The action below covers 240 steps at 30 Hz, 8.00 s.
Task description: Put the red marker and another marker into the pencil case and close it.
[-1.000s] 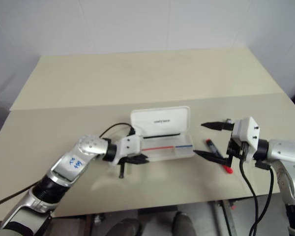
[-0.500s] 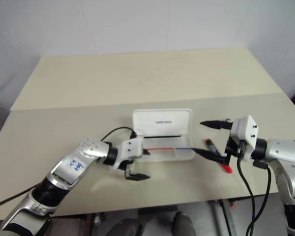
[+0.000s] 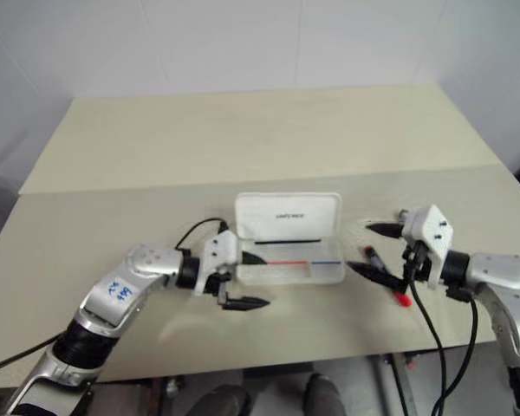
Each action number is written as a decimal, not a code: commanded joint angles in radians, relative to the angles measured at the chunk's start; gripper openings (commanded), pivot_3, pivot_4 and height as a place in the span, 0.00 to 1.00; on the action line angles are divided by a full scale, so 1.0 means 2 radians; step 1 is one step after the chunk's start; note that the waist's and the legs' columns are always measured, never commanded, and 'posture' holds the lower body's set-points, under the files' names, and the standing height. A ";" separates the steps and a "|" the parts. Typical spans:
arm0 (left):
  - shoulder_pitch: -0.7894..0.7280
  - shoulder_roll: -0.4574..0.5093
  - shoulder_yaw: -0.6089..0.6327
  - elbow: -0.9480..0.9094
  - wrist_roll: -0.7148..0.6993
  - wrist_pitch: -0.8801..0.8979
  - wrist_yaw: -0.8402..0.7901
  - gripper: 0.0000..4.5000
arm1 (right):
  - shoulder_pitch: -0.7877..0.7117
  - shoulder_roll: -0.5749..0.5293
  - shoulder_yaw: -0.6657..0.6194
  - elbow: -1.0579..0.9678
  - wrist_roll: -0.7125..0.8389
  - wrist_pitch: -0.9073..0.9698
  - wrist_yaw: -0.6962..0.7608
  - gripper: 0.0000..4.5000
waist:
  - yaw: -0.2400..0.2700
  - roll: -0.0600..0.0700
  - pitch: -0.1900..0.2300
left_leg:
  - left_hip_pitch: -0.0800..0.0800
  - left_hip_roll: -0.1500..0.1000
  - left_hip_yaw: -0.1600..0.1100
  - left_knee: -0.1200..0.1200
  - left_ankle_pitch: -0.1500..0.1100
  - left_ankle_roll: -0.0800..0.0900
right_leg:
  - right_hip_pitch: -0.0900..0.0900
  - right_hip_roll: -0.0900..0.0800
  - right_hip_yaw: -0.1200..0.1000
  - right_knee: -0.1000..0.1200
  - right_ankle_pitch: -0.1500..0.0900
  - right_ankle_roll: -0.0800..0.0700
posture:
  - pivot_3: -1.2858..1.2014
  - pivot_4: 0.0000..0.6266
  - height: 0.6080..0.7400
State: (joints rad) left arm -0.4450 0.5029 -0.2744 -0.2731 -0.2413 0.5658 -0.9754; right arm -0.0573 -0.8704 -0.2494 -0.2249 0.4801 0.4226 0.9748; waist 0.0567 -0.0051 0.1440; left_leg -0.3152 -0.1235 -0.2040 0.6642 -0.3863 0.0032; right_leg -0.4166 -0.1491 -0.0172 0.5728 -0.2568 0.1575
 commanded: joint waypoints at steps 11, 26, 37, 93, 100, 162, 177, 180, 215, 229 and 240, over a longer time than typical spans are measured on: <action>0.057 -0.018 0.112 0.048 -0.100 -0.173 -0.065 0.99 | 0.080 0.046 -0.037 -0.034 -0.035 0.042 -0.123 1.00 | -0.001 -0.001 0.000 | 0.001 0.000 0.005 0.000 0.000 0.000 | 0.000 0.000 0.000 -0.001 0.001 0.001 | 0.52 0.24 1.00; 0.099 0.097 0.191 -0.001 -0.152 -0.129 -0.083 1.00 | 0.074 0.112 -0.002 0.071 -0.076 -0.037 -0.136 0.74 | -0.007 -0.001 -0.001 | 0.008 0.005 0.011 -0.002 -0.001 0.000 | 0.004 0.002 0.001 -0.003 0.003 -0.001 | 0.52 0.24 1.00; 0.098 0.089 0.178 -0.016 -0.148 -0.126 -0.068 1.00 | 0.051 0.106 0.014 0.076 -0.081 -0.058 -0.139 0.14 | -0.006 -0.001 -0.001 | 0.008 0.008 0.013 -0.001 -0.001 -0.001 | 0.003 0.008 0.003 -0.005 0.008 -0.002 | 0.52 0.24 1.00; 0.182 0.108 0.208 -0.024 -0.126 -0.161 -0.036 1.00 | -0.321 0.177 0.220 0.293 -0.152 -0.323 0.138 0.99 | -0.030 0.001 0.001 | 0.005 0.011 0.019 -0.007 -0.002 -0.001 | -0.006 0.009 -0.001 -0.006 0.011 -0.006 | 0.52 0.24 1.00; 0.208 0.111 0.225 -0.035 -0.124 -0.164 -0.021 1.00 | -0.264 0.144 0.178 0.113 0.000 -0.154 0.175 0.99 | -0.027 0.001 0.001 | 0.005 0.013 0.019 -0.007 -0.002 -0.001 | -0.006 0.009 -0.002 -0.006 0.011 -0.007 | 0.52 0.24 1.00; 0.287 0.130 0.337 0.284 -0.074 -0.262 -0.048 0.25 | -0.242 0.089 0.100 0.081 0.017 -0.128 0.166 1.00 | -0.016 0.003 0.000 | 0.008 0.015 0.029 -0.003 -0.008 0.003 | -0.006 0.009 -0.006 -0.006 0.013 -0.008 | 0.52 0.24 1.00; 0.259 0.146 0.322 0.020 -0.152 -0.163 -0.038 0.25 | -0.227 0.086 0.095 0.102 0.009 -0.142 0.167 1.00 | -0.019 0.003 0.000 | 0.006 0.016 0.028 0.000 -0.011 0.003 | -0.006 0.009 -0.011 -0.006 0.014 -0.008 | 0.52 0.24 1.00; 0.218 0.141 0.286 -0.005 -0.143 -0.148 -0.026 0.25 | -0.220 0.083 0.092 0.104 0.007 -0.146 0.166 1.00 | -0.017 0.003 0.000 | 0.006 0.016 0.028 0.000 -0.011 0.003 | -0.006 0.009 -0.011 -0.006 0.014 -0.008 | 0.52 0.24 1.00; 0.034 -0.002 0.026 0.139 0.015 -0.211 -0.007 0.25 | -0.071 0.032 0.001 -0.073 0.052 -0.071 0.070 1.00 | -0.014 0.002 0.000 | 0.006 0.016 0.029 0.002 -0.011 0.003 | -0.005 0.008 -0.014 -0.007 0.014 -0.007 | 0.52 0.24 1.00; 0.046 -0.020 0.037 0.114 -0.020 -0.208 -0.029 1.00 | -0.082 0.038 0.011 -0.063 0.047 -0.078 0.063 1.00 | -0.015 0.002 0.000 | 0.006 0.016 0.029 0.003 -0.011 0.003 | -0.005 0.008 -0.014 -0.007 0.014 -0.007 | 0.52 0.24 1.00; 0.069 -0.014 0.065 0.068 -0.054 -0.202 -0.029 1.00 | -0.110 0.070 0.008 0.005 -0.001 -0.051 -0.053 1.00 | -0.015 0.002 -0.001 | 0.006 0.016 0.029 0.003 -0.011 0.003 | -0.005 0.008 -0.014 -0.007 0.014 -0.007 | 0.52 0.24 1.00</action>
State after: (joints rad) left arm -0.3078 0.4696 -0.1728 -0.0862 -0.3140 0.1623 -1.0300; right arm -0.2594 -0.7401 -0.2028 -0.2230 0.4958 0.3122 0.9300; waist 0.0268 -0.0013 0.1430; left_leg -0.3022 -0.0917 -0.1455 0.6698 -0.4077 0.0084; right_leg -0.4266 -0.1330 -0.0455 0.5591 -0.2287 0.1427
